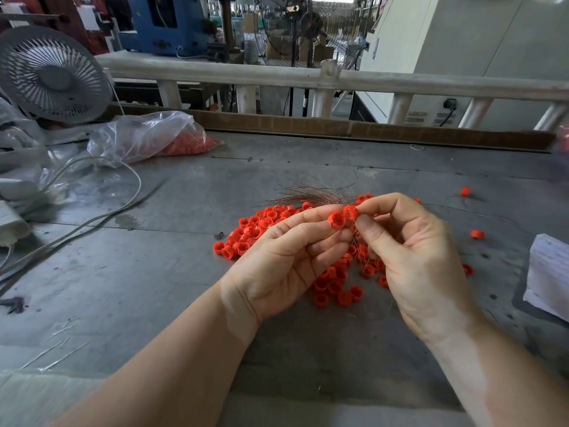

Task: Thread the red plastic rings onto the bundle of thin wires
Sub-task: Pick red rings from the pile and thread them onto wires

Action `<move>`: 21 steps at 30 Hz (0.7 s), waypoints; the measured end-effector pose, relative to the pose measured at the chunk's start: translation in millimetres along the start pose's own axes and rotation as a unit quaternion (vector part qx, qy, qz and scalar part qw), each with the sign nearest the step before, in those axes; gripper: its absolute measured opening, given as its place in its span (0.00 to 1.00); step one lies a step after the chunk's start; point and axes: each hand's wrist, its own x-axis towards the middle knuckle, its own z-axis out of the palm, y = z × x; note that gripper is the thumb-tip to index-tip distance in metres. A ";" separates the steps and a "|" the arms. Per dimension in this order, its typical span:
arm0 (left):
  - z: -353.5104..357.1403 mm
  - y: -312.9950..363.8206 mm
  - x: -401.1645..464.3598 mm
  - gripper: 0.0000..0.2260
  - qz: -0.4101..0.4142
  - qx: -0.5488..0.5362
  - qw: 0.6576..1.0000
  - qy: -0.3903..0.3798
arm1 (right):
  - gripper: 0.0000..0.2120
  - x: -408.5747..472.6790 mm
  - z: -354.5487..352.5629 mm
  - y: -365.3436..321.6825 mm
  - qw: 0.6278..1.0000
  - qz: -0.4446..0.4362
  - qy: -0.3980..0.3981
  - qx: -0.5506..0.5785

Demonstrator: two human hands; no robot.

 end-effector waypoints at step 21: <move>-1.8 -2.3 0.4 0.10 0.012 0.014 1.000 0.023 | 0.04 -7.5 -2.2 -5.5 0.838 -0.303 0.039 -0.453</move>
